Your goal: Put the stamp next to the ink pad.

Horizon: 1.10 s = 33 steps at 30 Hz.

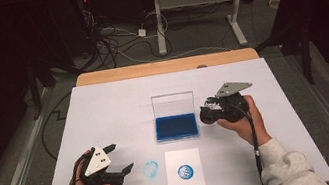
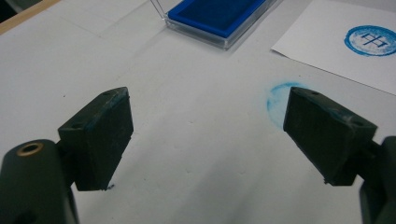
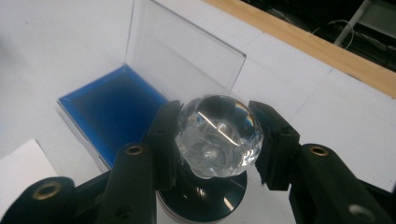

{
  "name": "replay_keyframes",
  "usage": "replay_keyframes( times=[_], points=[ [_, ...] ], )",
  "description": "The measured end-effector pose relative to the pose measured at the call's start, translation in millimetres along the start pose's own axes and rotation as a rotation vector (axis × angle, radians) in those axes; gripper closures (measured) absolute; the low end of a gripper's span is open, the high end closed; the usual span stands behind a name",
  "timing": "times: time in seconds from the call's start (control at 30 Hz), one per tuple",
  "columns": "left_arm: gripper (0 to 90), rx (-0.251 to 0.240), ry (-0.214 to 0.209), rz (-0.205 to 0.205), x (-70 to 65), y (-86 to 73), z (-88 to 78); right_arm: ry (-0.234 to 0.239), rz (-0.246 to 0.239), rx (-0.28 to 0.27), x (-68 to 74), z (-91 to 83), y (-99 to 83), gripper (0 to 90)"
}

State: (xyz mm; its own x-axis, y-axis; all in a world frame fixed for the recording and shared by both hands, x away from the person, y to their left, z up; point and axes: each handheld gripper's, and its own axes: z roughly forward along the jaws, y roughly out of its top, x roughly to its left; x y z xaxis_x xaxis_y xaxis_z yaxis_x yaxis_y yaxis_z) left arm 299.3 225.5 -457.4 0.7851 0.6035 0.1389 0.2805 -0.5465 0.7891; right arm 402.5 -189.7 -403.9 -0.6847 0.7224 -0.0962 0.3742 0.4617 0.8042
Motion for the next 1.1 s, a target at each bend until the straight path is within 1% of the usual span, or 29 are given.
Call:
replay_keyframes(
  times=[0.23, 0.3, 0.4, 0.53, 0.77, 1.1],
  points=[
    [15.4, 0.006, -0.005, 0.008, -1.0, 0.0, 0.8, -0.008, 0.009, 0.029, 1.3, 9.5, -6.8, 56.1],
    [15.4, 0.007, -0.006, 0.012, -1.3, 0.0, 0.8, -0.02, -0.003, 0.041, 1.5, 12.1, -8.2, 56.1],
    [15.4, 0.009, -0.005, 0.012, -1.4, 0.0, 1.0, -0.012, 0.005, 0.052, 1.9, 16.8, -11.2, 56.1],
    [15.6, 0.009, -0.007, 0.012, -1.6, 0.1, 1.0, -0.015, -0.003, 0.068, 2.9, 22.0, -14.3, 56.1],
    [15.6, 0.014, -0.009, 0.015, -2.1, 0.2, 1.5, -0.016, -0.002, 0.088, 2.6, 26.7, -18.6, 56.0],
    [15.6, 0.017, -0.011, 0.017, -2.4, 0.3, 1.9, -0.014, -0.001, 0.094, 3.2, 28.2, -19.5, 55.8]
  ],
)
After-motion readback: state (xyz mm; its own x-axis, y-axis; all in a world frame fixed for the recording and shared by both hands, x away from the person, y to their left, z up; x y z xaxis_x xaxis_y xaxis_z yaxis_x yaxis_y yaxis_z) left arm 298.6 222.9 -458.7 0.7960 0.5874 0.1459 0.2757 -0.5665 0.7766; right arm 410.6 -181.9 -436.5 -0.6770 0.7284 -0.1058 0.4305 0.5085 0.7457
